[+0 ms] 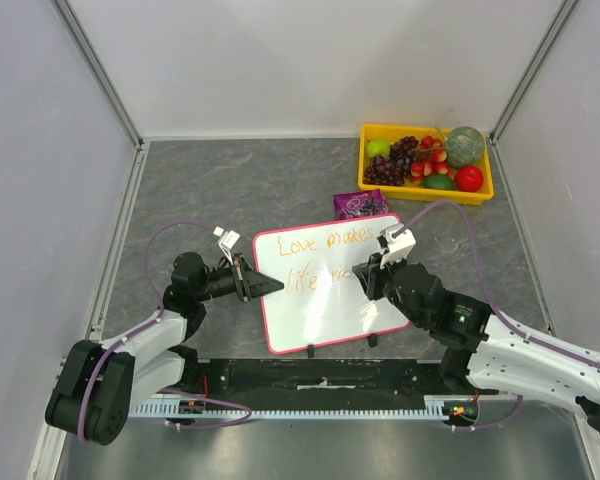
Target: Write a sentence on the whiteboard
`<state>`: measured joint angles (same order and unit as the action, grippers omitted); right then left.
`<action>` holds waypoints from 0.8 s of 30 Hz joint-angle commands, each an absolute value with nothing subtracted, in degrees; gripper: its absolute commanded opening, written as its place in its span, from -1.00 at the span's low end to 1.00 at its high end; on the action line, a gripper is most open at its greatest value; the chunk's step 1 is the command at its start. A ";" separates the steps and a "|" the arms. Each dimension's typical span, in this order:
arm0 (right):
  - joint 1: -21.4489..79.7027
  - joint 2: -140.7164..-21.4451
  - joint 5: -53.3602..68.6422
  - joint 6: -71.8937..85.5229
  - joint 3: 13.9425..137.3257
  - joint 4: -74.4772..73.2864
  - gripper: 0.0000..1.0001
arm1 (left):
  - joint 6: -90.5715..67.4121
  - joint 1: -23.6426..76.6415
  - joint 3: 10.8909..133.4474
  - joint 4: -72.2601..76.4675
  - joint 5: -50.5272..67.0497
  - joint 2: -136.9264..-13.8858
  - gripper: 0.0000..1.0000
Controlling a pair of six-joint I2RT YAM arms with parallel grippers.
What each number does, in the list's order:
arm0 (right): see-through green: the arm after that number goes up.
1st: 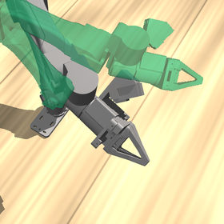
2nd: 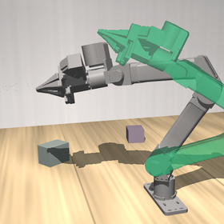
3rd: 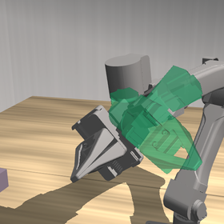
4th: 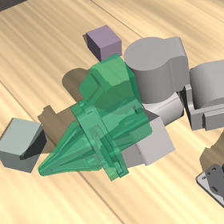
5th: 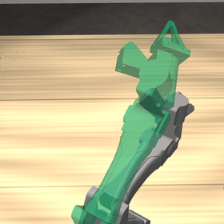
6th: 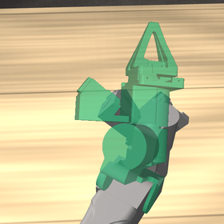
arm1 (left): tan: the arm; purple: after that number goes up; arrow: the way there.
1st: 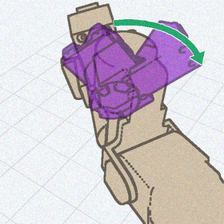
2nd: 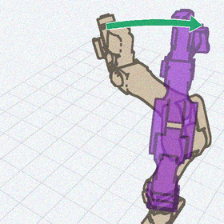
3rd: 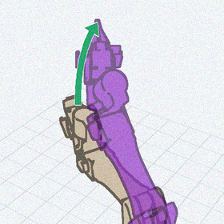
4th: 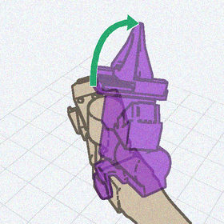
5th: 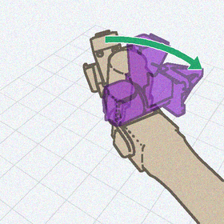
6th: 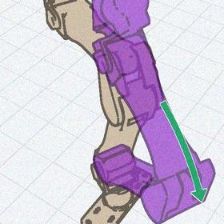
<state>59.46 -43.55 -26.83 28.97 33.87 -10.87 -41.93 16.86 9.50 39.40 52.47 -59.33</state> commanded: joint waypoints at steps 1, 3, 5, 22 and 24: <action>59.33 -42.89 -26.28 30.06 32.26 -13.62 -1.00 | -31.38 17.14 9.05 35.95 48.60 -60.21 -0.96; 59.33 -42.37 -26.28 30.32 32.08 -14.50 -1.00 | -31.38 17.14 9.05 35.86 48.52 -60.29 -0.96; 59.24 -41.66 -26.72 30.67 31.73 -15.73 -1.00 | -31.38 17.05 9.05 35.86 48.52 -60.38 -0.96; 59.33 -40.69 -30.23 30.24 33.04 -16.96 -1.00 | -31.38 17.23 9.14 35.86 48.43 -60.38 -0.96; 59.24 -41.22 -30.59 29.80 33.83 -17.05 -1.00 | -31.38 17.14 9.14 35.86 48.60 -60.38 -0.96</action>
